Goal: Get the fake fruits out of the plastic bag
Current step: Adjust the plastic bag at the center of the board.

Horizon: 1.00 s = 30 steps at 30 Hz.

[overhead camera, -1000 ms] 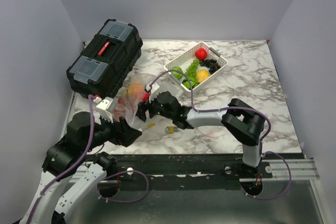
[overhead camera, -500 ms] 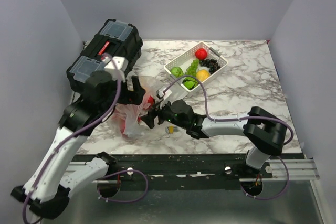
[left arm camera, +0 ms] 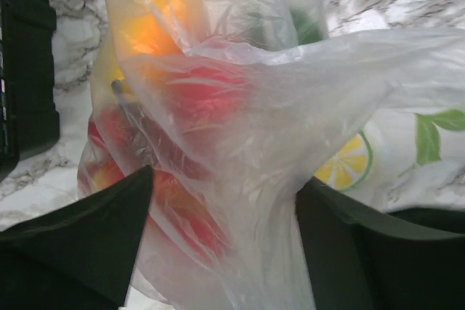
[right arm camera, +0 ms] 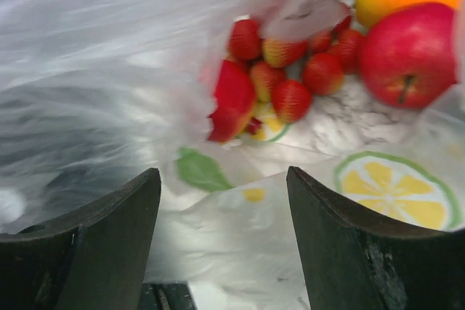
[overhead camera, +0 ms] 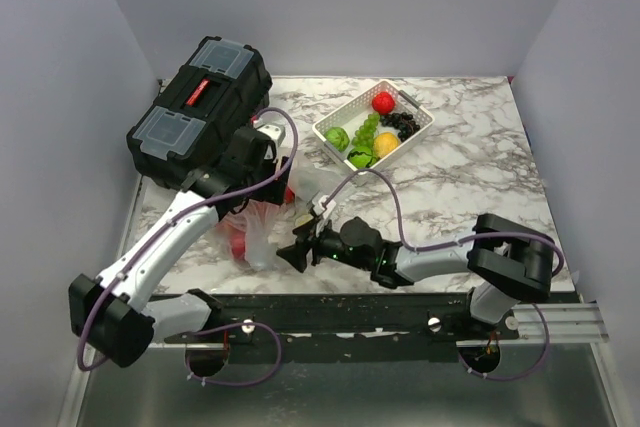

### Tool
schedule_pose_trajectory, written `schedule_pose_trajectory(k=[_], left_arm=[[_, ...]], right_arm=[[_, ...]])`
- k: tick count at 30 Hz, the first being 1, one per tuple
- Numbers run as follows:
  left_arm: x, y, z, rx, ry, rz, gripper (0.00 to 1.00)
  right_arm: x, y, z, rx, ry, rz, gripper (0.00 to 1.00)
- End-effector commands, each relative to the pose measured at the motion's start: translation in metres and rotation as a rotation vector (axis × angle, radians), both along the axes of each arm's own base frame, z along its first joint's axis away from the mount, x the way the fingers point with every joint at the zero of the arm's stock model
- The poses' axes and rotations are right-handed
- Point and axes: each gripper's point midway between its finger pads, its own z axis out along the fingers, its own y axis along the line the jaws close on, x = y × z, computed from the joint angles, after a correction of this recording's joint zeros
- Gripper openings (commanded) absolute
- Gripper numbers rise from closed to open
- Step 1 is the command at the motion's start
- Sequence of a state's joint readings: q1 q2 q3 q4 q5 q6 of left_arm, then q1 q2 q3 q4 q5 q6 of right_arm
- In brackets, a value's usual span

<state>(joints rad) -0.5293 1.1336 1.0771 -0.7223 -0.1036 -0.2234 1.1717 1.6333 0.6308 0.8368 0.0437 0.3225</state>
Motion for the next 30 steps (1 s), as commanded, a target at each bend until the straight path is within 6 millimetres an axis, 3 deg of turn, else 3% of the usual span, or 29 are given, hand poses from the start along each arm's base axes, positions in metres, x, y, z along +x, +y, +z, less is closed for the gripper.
schedule_pose_trajectory(k=[1,5,7,8,12,14,18,24,27,30], left_arm=[[0.023,0.014,-0.013,0.127,-0.002,0.056,0.62],[0.034,0.012,-0.024,0.158,0.03,0.066,0.34],[0.038,0.01,-0.022,0.152,0.029,0.063,0.09],[0.041,0.009,-0.017,0.145,0.021,0.06,0.04],[0.046,0.006,0.01,0.107,-0.047,0.042,0.0],[0.043,-0.002,0.019,0.056,-0.064,0.001,0.0],[0.026,-0.015,0.028,-0.046,-0.124,-0.101,0.0],[0.009,-0.011,0.03,-0.095,-0.194,-0.122,0.0],[0.005,-0.015,0.027,-0.122,-0.195,-0.144,0.0],[0.005,-0.016,0.024,-0.125,-0.196,-0.144,0.0]], right_arm=[[-0.024,0.019,0.015,-0.014,-0.134,0.046,0.73],[-0.042,0.033,-0.016,-0.173,-0.243,0.051,0.73],[-0.048,0.036,-0.039,-0.253,-0.264,0.05,0.73],[-0.049,0.038,-0.05,-0.287,-0.27,0.042,0.73],[-0.044,0.036,-0.08,-0.372,-0.258,0.0,0.73],[-0.041,0.036,-0.084,-0.395,-0.257,-0.018,0.74],[-0.043,0.033,-0.041,-0.287,-0.232,-0.044,0.77],[-0.046,0.018,0.015,-0.157,-0.197,-0.071,0.87],[-0.044,0.015,0.034,-0.112,-0.2,-0.087,0.89],[-0.031,0.013,0.048,-0.089,-0.199,-0.151,0.84]])
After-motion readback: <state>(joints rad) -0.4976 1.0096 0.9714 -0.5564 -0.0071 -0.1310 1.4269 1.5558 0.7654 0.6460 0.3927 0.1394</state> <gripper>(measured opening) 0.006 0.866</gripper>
